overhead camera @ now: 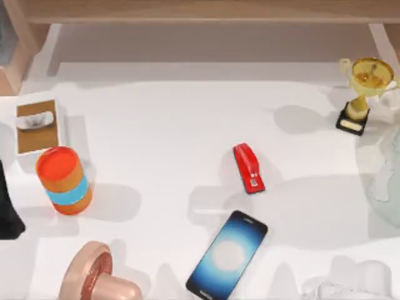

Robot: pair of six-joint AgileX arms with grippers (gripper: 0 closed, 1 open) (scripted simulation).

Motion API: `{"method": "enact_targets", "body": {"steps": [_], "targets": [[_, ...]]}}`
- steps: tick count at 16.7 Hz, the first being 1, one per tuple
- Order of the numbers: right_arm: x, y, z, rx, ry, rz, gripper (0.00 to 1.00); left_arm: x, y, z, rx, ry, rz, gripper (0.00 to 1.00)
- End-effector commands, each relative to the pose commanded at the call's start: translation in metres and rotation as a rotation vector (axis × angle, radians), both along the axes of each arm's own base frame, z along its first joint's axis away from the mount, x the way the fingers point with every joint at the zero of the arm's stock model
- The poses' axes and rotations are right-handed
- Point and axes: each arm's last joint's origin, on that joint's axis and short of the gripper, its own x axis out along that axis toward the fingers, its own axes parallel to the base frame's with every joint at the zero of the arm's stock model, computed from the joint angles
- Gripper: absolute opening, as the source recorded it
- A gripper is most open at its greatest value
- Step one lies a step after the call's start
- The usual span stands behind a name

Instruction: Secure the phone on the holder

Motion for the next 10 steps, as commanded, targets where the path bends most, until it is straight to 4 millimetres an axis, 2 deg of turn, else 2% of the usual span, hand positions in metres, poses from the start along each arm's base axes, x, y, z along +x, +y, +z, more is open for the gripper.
{"method": "enact_targets", "body": {"steps": [3, 5, 7, 10], "targets": [[0.0, 0.0, 0.003, 0.006, -0.001, 0.003, 1.0, 0.0, 0.0, 0.0, 0.0, 0.0, 0.0, 1.0], [-0.001, 0.002, 0.016, 0.038, -0.002, 0.019, 1.0, 0.0, 0.0, 0.0, 0.0, 0.0, 0.0, 1.0], [-0.002, 0.006, 0.039, 0.098, 0.005, 0.047, 1.0, 0.0, 0.0, 0.0, 0.0, 0.0, 0.0, 1.0], [0.0, 0.014, 0.091, 0.229, 0.042, 0.111, 1.0, 0.0, 0.0, 0.0, 0.0, 0.0, 0.0, 1.0]]}}
